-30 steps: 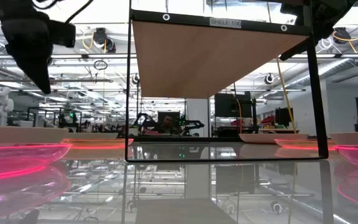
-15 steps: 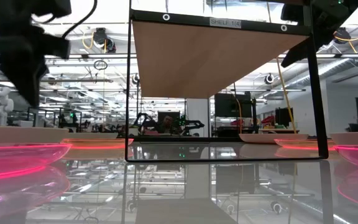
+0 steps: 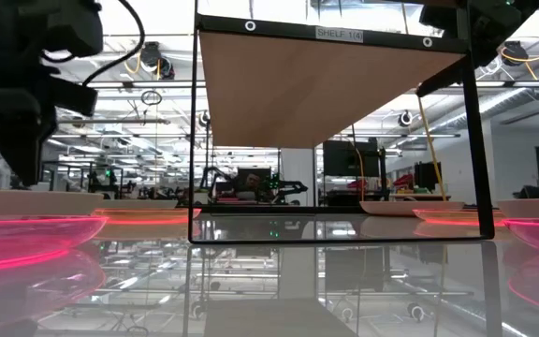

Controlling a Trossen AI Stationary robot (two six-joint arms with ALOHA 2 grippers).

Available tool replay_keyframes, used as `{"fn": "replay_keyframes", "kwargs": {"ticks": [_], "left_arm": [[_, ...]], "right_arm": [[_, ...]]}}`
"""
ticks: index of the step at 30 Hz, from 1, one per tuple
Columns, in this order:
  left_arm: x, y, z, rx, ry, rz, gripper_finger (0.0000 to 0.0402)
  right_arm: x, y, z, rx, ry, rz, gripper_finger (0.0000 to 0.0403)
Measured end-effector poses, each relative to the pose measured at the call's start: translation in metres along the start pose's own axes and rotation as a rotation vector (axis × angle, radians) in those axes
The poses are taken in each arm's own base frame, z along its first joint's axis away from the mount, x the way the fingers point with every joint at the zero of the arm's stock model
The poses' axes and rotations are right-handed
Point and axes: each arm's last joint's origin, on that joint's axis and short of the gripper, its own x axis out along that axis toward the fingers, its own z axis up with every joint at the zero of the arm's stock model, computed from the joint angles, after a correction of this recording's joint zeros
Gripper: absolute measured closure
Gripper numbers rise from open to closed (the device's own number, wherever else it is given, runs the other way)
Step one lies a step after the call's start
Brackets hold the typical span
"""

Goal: Place and stack plates onto a shelf
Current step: Put the brown plate on the shelf

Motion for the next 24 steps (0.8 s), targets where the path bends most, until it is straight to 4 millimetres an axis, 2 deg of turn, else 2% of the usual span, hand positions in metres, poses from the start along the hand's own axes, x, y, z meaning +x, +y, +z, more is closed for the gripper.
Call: {"fn": "replay_keyframes", "kwargs": {"ticks": [3, 8, 12, 15, 19, 24], "left_arm": [[0.007, -0.001, 0.003, -0.031, 0.045, 0.028, 0.0284], [0.016, -0.001, 0.007, -0.051, 0.085, 0.082, 0.0204], [0.018, -0.001, 0.008, -0.087, 0.092, 0.095, 0.016], [0.017, -0.001, 0.009, -0.097, 0.096, 0.087, 0.0146], [0.004, -0.005, 0.017, -0.105, 0.067, 0.058, 0.0144], [-0.007, -0.002, 0.023, -0.096, -0.01, 0.184, 0.0144]], "right_arm": [[0.0, 0.0, 0.0, -0.002, -0.002, 0.001, 0.0403], [0.0, 0.0, 0.0, -0.004, 0.001, 0.0, 0.0403], [0.0, 0.0, 0.0, -0.008, 0.003, -0.001, 0.0403], [0.0, 0.0, 0.0, -0.008, 0.002, -0.001, 0.0403], [0.0, 0.0, 0.0, -0.006, 0.002, 0.0, 0.0403], [0.0, 0.0, 0.0, -0.005, 0.002, 0.0, 0.0403]]}}
